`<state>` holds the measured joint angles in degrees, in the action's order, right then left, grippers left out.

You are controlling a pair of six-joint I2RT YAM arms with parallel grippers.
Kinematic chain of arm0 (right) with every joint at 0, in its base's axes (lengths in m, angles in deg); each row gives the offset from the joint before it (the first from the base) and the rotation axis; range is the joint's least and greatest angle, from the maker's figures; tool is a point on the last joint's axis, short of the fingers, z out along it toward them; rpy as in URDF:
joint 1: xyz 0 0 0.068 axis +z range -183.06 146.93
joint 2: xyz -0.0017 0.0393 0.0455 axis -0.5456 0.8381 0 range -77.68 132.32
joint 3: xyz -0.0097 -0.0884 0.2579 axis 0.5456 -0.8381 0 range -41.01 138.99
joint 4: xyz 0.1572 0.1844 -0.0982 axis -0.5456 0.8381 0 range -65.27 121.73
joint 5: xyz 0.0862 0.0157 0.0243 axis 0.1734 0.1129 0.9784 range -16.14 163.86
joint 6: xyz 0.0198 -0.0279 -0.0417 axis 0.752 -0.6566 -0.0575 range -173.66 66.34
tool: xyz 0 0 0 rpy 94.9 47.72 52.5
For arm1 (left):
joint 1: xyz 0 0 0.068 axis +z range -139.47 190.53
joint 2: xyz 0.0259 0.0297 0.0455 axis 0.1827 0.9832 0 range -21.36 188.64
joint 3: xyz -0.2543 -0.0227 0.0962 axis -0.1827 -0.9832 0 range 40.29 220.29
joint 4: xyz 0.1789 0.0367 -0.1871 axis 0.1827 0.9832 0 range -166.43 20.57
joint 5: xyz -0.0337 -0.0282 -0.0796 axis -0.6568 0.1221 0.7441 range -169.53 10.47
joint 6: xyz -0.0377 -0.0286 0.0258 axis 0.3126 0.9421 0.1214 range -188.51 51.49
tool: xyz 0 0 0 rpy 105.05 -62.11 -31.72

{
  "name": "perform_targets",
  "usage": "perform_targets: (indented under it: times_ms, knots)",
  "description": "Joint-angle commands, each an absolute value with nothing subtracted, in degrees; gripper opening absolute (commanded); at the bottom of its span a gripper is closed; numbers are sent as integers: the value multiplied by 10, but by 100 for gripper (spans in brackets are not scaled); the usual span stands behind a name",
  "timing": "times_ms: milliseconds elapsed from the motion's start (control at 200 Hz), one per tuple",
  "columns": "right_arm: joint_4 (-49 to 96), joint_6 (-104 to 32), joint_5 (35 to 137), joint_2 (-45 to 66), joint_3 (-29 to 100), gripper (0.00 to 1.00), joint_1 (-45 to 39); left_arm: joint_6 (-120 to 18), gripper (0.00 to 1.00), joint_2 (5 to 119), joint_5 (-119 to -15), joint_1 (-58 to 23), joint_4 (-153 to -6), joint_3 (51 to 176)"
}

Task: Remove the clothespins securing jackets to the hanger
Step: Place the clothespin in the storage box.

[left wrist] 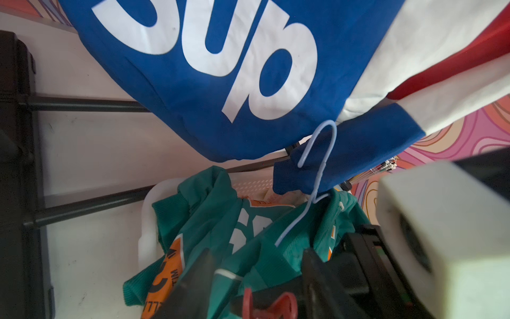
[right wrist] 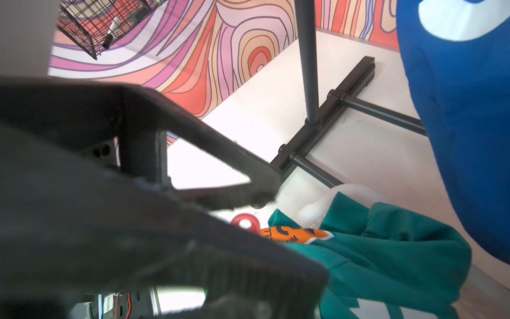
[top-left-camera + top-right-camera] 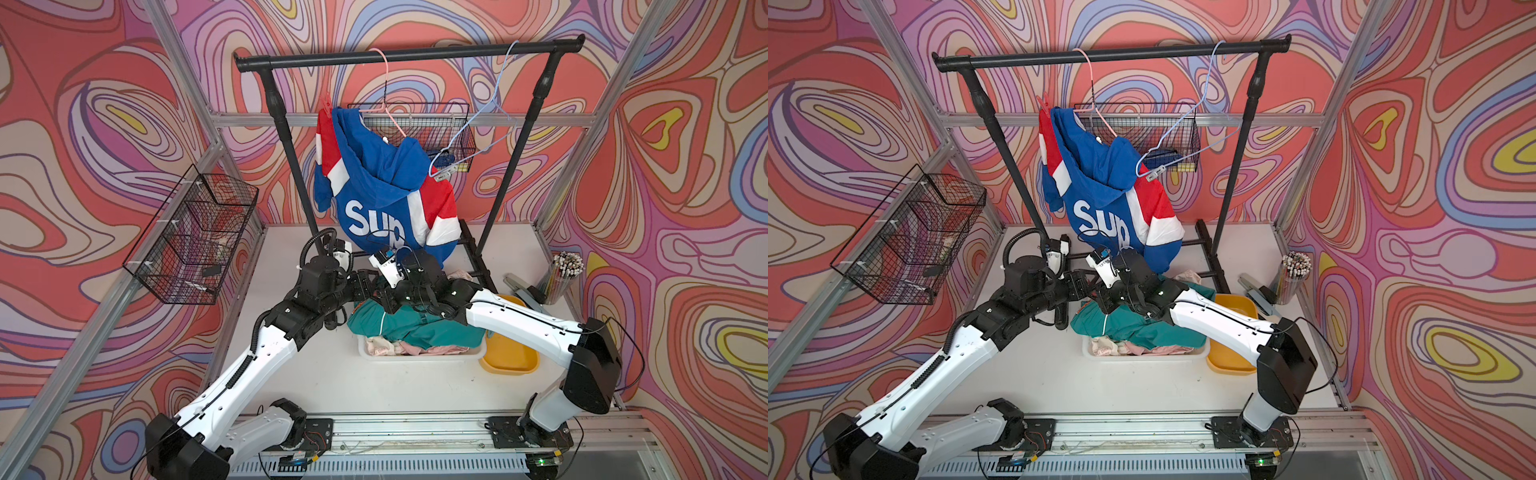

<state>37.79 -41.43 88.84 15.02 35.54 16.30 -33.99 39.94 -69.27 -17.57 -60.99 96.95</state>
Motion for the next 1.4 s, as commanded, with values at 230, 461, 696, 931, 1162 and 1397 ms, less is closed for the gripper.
perform_targets:
  times_ms: [230,461,696,931,1162,1397]
  knots:
    - [428,-338,734,11,261,0,115,-391,100,322,-700,-131,-534,1006]
    - [501,-187,643,-165,97,0,-39,-425,100,310,-675,-130,-535,979]
    - [529,-88,657,-249,-46,0,-201,-447,100,315,-661,-130,-538,962]
    - [484,-53,685,-221,-111,0,-293,-463,100,329,-660,-127,-545,944]
    - [459,-39,681,-193,-114,38,-300,-470,100,331,-661,-120,-549,928]
    - [498,-103,607,-264,-38,47,-270,-475,100,328,-666,-117,-550,915]
